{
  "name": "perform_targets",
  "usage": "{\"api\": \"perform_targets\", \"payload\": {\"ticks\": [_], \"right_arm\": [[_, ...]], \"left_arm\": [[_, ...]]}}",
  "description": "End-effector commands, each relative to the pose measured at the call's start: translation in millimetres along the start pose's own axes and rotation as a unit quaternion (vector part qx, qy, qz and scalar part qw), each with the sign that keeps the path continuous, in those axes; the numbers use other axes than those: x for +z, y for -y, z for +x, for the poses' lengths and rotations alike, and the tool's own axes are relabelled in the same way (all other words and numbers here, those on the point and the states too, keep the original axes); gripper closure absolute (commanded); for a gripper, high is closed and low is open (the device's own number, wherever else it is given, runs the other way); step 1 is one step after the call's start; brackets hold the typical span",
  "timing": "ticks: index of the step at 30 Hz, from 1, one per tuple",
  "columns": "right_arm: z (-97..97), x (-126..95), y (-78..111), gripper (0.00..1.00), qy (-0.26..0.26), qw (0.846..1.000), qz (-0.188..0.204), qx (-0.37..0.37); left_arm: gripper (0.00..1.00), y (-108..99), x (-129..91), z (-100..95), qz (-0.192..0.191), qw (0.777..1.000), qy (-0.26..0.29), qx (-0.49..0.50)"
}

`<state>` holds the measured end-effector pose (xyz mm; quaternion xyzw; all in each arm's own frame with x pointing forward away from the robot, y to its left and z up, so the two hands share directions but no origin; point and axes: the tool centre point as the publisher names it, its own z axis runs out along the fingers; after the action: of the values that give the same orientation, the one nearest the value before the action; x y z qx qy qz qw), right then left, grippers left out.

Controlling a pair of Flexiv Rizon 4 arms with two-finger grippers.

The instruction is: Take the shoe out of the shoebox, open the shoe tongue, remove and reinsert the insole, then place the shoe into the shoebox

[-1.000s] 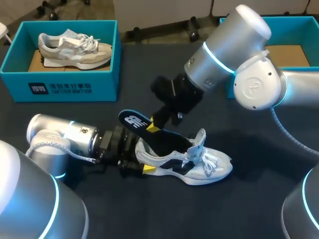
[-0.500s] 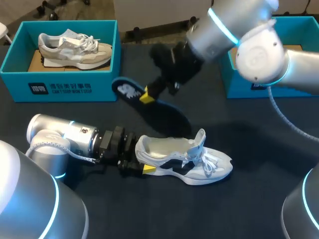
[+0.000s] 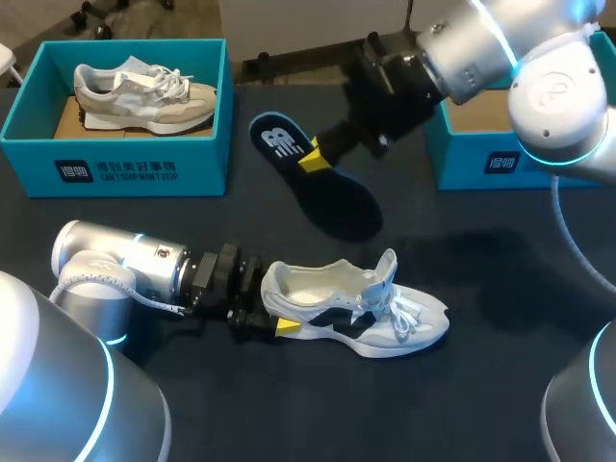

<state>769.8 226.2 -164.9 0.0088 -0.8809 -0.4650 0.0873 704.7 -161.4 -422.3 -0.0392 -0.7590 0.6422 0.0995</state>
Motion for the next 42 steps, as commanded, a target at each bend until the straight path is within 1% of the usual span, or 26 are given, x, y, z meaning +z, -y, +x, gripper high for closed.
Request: {"api": "perform_targets", "payload": {"ticks": [1,2,3,5,6,8,9,10,13,14,15,16,17,37,39,41,42], "right_arm": [[-0.4,-4,2.8,1.00,0.013,1.000,-0.025,0.004],[0.1,-9,1.5,1.00,0.019,0.999,-0.031,0.005],[3.0,-22,-4.1,1.00,0.033,0.999,-0.041,0.011],[7.9,-39,-12.4,1.00,0.045,0.998,-0.047,0.020],[10.1,-47,-15.3,1.00,0.052,0.997,-0.057,0.029],[14.7,-61,-21.4,1.00,0.055,0.996,-0.061,0.037],[16.6,-68,-24.1,1.00,0.056,0.995,-0.069,0.043],[17.6,-70,-25.4,1.00,0.056,0.995,-0.069,0.042],[24.8,-88,-37.1,1.00,0.047,0.994,-0.084,0.048],[26.1,-92,-38.8,1.00,0.040,0.993,-0.099,0.057],[26.9,-98,-40.4,1.00,0.030,0.991,-0.107,0.073],[27.5,-108,-42.5,1.00,0.007,0.988,-0.129,0.084],[28.3,-114,-43.8,1.00,-0.001,0.986,-0.144,0.081],[28.3,-114,-43.8,1.00,-0.001,0.986,-0.144,0.081],[30.6,-122,-48.3,1.00,0.009,0.986,-0.146,0.084],[37.3,-131,-51.8,1.00,0.019,0.983,-0.164,0.082],[37.3,-131,-51.8,1.00,0.019,0.983,-0.164,0.082]], "left_arm": [[1.00,-2,1,-0.8,0.000,1.000,0.000,0.000],[1.00,-2,1,-0.8,0.000,1.000,0.000,0.000],[1.00,-2,1,-0.8,0.000,1.000,0.000,0.000],[1.00,-2,1,-0.8,0.000,1.000,0.000,0.000],[1.00,-2,1,-0.8,0.000,1.000,0.000,0.000],[1.00,-2,1,-0.8,0.000,1.000,0.000,0.000],[1.00,-2,1,-0.8,0.000,1.000,0.000,0.000],[1.00,-2,1,-0.8,0.000,1.000,0.000,0.000],[1.00,-2,1,-0.8,0.000,1.000,0.000,0.000],[1.00,-2,1,-0.8,0.000,1.000,0.000,0.000],[1.00,-2,1,-0.8,0.000,1.000,0.000,0.000],[1.00,-2,1,-0.8,0.000,1.000,0.000,0.000],[1.00,-2,1,-0.8,0.000,1.000,0.000,0.000],[1.00,-2,1,-0.8,0.000,1.000,0.000,0.000],[1.00,-2,1,-0.8,0.000,1.000,0.000,0.000],[1.00,-2,1,-0.8,0.000,1.000,0.000,0.000],[1.00,-2,1,-0.8,0.000,1.000,0.000,0.000]]}}
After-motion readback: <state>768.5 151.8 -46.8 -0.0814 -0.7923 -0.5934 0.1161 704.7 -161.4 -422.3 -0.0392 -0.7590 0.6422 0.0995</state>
